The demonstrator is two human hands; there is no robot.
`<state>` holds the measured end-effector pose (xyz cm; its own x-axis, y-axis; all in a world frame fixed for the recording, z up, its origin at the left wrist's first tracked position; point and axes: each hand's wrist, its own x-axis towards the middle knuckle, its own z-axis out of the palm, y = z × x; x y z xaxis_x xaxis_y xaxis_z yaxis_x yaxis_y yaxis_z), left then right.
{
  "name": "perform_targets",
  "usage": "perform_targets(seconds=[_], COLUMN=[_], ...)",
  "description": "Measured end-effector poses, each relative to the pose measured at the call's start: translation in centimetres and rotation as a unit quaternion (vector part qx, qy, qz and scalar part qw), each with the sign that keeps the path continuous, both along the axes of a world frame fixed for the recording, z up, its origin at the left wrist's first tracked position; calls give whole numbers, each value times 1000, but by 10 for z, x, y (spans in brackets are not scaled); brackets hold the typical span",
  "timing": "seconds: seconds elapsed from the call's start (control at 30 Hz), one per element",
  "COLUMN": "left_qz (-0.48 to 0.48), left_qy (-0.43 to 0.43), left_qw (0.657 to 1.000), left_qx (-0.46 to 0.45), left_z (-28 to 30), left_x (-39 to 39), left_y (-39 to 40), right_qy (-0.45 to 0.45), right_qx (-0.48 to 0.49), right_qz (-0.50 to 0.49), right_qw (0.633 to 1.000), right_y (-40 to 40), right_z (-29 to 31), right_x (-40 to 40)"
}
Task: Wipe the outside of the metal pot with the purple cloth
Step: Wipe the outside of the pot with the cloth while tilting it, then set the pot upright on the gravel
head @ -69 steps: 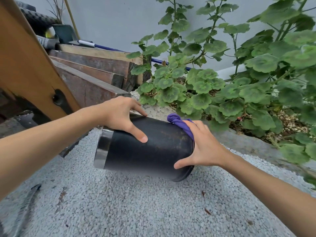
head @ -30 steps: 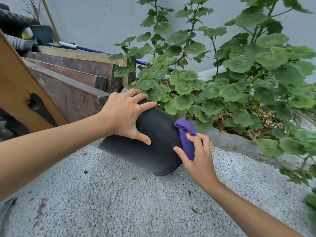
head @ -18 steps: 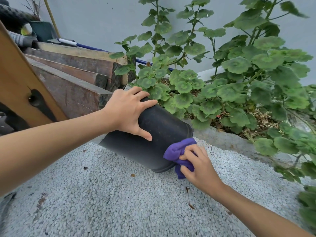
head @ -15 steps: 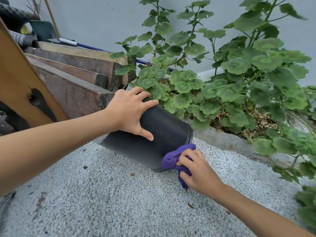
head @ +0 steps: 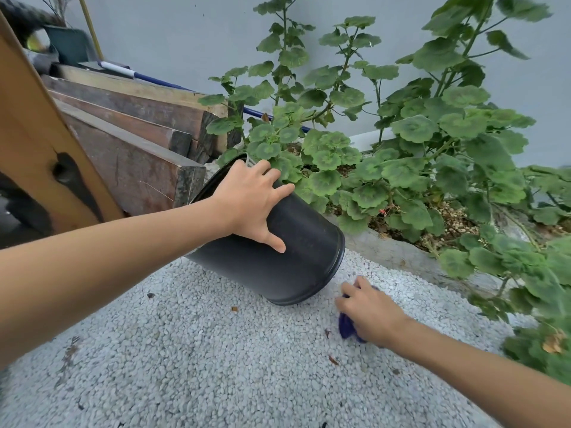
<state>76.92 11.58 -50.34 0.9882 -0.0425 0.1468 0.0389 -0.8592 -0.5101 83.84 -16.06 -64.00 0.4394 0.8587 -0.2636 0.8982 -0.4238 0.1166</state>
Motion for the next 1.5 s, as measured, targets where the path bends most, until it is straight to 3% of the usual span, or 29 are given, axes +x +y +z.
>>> perform_targets(seconds=[0.23, 0.43, 0.57, 0.7, 0.8, 0.87, 0.97, 1.07, 1.23, 1.33, 1.5], left_qz=[-30, -97, -14, 134, 128, 99, 54, 34, 33, -27, -88], left_qy=[-33, -158, -255, -291, -250, -227, -196, -173, -151, -108, -31], left_qw=[999, 961, 892, 824, 834, 821, 804, 808, 800, 790, 820], left_qx=[-20, -205, -373, -467, -475, -515, -560, -562, -579, -602, -565], left_z=[-3, -4, -2, -18, -26, -27, -26, -23, -29, -33, -43], left_x=[-2, -3, -6, -23, -32, -37, -42, -42, -42, -47, -58], left_y=[-10, -30, -43, -53, -64, -67, -70, -76, -84, -81, -77], right_qy=[89, 145, 220, 300, 396, 450, 435, 401, 320, 291, 211], right_qx=[87, 202, 261, 350, 407, 372, 297, 291, 278, 257, 224], right_qz=[-147, -219, -224, -262, -335, -369, -350, -295, -291, -289, -278], right_qw=[981, 944, 913, 848, 752, 723, 774, 817, 857, 875, 910], right_y=[-19, -3, 1, -2, -1, 0, 6, 18, 34, 37, 32], right_z=[77, 126, 149, 149, 149, 155, 162, 167, 170, 169, 158], right_x=[35, 27, 18, 14, 14, 14, 15, 10, 5, 8, 22])
